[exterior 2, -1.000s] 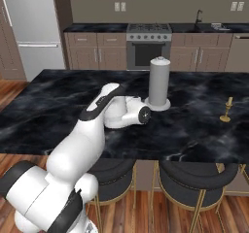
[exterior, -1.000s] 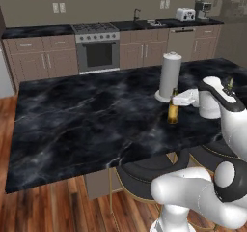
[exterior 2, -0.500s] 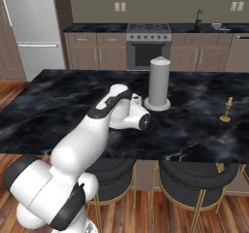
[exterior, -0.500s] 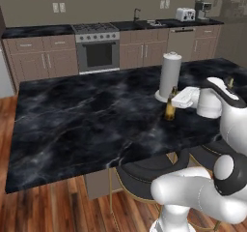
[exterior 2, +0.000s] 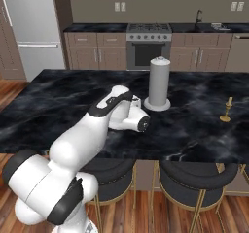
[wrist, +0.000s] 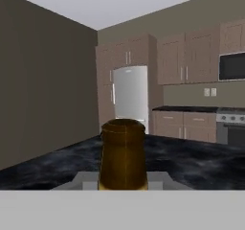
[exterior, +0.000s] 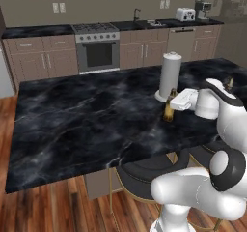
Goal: Get the candle and the beer from the cabinet and move them to the dining counter.
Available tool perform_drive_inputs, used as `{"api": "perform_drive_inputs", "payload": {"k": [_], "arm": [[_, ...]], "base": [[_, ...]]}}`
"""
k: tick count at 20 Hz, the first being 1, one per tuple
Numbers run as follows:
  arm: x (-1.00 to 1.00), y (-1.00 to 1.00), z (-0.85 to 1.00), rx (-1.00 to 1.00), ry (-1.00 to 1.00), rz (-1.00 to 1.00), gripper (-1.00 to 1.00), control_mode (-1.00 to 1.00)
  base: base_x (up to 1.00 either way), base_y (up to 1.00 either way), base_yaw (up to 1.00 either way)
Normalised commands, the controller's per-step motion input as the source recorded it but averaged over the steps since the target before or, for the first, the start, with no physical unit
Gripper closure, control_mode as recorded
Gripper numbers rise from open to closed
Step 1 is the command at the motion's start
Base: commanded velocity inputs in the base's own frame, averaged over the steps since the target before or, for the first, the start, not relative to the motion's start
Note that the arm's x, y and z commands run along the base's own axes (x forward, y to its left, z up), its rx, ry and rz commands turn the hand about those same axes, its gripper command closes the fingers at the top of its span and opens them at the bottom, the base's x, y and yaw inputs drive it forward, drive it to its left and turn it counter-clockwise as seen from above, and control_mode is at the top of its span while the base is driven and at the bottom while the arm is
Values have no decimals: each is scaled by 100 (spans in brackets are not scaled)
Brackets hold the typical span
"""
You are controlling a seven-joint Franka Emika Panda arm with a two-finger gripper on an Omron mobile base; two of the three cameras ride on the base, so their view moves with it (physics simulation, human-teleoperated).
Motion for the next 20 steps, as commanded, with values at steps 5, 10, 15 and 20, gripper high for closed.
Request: {"api": "perform_drive_inputs", "payload": {"k": [5,10,15,20], "arm": [[8,0,0,0,9,0,100,-100],[11,0,-7,-1,2,0,100,-100],[7,0,-30,-2,-1,0,100,-100],[1,2,-34,-4,-2,0,100,-100]], "base": [[0,0,0],[0,0,0],[0,0,0],[0,0,0]]}}
